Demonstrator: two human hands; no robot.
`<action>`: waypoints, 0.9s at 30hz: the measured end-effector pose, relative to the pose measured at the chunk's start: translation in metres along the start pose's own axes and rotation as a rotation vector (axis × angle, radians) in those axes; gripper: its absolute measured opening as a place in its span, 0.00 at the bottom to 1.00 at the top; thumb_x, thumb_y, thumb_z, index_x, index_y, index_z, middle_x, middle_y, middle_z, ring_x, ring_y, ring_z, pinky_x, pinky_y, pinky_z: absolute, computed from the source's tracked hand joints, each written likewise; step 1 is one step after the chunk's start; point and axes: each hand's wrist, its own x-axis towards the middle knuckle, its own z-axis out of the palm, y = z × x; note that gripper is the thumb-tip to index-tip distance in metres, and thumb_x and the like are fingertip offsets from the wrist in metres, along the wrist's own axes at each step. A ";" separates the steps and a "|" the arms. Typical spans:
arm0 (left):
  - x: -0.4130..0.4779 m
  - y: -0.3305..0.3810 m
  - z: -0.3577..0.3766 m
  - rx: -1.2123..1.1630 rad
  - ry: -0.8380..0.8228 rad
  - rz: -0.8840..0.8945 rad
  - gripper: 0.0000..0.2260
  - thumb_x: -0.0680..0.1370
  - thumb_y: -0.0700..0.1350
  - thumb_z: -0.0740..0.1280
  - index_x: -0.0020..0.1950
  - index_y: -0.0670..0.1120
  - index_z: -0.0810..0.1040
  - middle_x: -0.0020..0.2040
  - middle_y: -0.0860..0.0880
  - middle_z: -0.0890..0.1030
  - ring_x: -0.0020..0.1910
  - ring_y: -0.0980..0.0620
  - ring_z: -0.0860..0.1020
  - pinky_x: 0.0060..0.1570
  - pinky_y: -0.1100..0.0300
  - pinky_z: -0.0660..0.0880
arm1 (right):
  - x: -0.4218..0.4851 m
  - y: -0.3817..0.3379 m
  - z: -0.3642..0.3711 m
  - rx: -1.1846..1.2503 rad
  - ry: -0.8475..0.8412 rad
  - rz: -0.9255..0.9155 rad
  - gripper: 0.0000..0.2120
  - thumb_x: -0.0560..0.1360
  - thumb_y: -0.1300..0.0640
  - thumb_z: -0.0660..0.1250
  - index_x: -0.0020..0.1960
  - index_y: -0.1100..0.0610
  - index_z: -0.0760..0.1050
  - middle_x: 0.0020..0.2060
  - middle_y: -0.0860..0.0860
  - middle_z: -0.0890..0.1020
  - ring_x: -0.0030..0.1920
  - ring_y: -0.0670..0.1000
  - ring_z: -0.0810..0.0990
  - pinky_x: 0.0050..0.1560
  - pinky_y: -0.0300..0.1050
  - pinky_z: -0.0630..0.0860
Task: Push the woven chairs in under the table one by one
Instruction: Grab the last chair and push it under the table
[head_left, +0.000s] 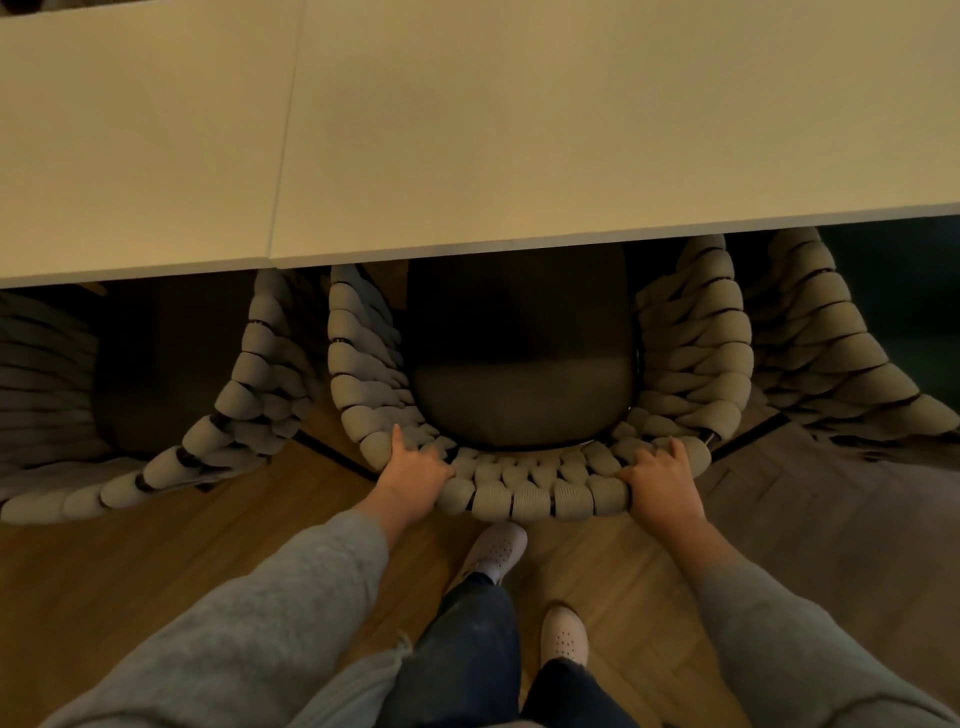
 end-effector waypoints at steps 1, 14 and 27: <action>-0.001 -0.001 0.000 0.006 0.000 0.006 0.18 0.80 0.44 0.60 0.70 0.53 0.69 0.67 0.44 0.71 0.67 0.43 0.70 0.69 0.28 0.46 | -0.004 0.000 0.003 0.009 0.004 0.002 0.13 0.78 0.50 0.60 0.60 0.40 0.77 0.55 0.47 0.76 0.60 0.51 0.73 0.73 0.59 0.48; 0.008 -0.003 -0.014 -0.003 -0.010 -0.007 0.20 0.80 0.45 0.61 0.72 0.55 0.67 0.70 0.47 0.70 0.70 0.45 0.68 0.69 0.29 0.47 | 0.012 0.010 -0.005 -0.064 -0.024 -0.059 0.12 0.77 0.51 0.63 0.57 0.42 0.79 0.54 0.48 0.76 0.59 0.53 0.73 0.69 0.63 0.55; 0.013 -0.009 -0.036 -0.152 -0.293 0.037 0.42 0.70 0.71 0.63 0.77 0.50 0.59 0.76 0.46 0.63 0.76 0.42 0.58 0.71 0.33 0.40 | 0.008 0.004 -0.039 -0.121 -0.231 -0.069 0.22 0.76 0.51 0.66 0.69 0.44 0.69 0.66 0.50 0.72 0.69 0.55 0.66 0.74 0.65 0.48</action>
